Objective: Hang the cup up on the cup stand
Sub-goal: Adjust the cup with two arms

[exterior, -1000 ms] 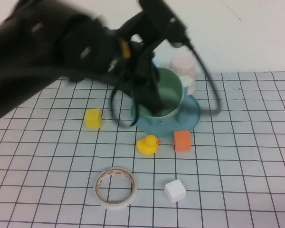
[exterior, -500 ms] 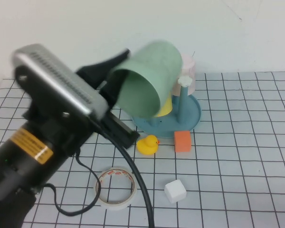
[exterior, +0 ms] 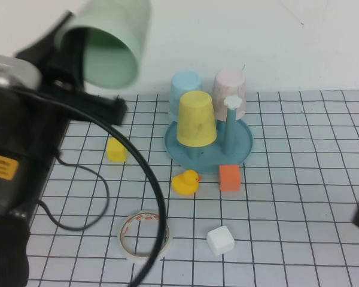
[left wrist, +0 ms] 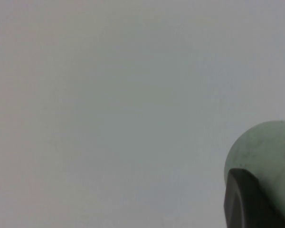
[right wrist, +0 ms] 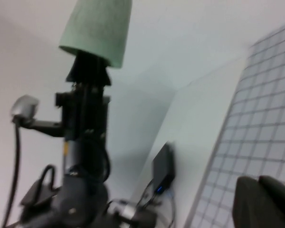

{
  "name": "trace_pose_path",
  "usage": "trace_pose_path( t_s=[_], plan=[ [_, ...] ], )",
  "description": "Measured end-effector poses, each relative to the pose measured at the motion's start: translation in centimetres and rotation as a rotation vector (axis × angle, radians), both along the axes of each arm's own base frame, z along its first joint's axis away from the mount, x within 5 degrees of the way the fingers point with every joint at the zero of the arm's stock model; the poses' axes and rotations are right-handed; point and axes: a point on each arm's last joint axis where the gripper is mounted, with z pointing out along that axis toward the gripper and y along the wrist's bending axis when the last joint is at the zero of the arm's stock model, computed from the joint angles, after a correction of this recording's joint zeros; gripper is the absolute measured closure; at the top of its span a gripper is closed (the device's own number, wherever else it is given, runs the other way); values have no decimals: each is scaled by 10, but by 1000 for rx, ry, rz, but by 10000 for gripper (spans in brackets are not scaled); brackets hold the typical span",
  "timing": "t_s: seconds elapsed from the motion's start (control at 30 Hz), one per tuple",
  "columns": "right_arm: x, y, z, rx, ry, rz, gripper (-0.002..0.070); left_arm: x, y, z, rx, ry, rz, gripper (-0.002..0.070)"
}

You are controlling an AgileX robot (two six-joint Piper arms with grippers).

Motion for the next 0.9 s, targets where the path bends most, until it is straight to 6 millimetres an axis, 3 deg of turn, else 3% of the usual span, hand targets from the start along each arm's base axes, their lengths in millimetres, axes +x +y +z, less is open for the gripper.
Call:
trace_pose_path(
  t_s=[0.23, 0.47, 0.57, 0.7, 0.9],
  plan=[
    [56, 20, 17, 24, 75, 241, 678, -2, 10, 8, 23, -106, 145, 659],
    [80, 85, 33, -20, 66, 480, 662, 1, 18, 3, 70, -65, 259, 659],
    [97, 101, 39, -30, 53, 495, 625, 2, 22, 0, 65, -37, 305, 659],
    [121, 111, 46, -29, 55, 475, 527, 3, 25, -2, 89, -15, 348, 659],
    [149, 121, 49, -9, 119, 440, 226, 4, 28, -4, 79, 15, 377, 659]
  ],
)
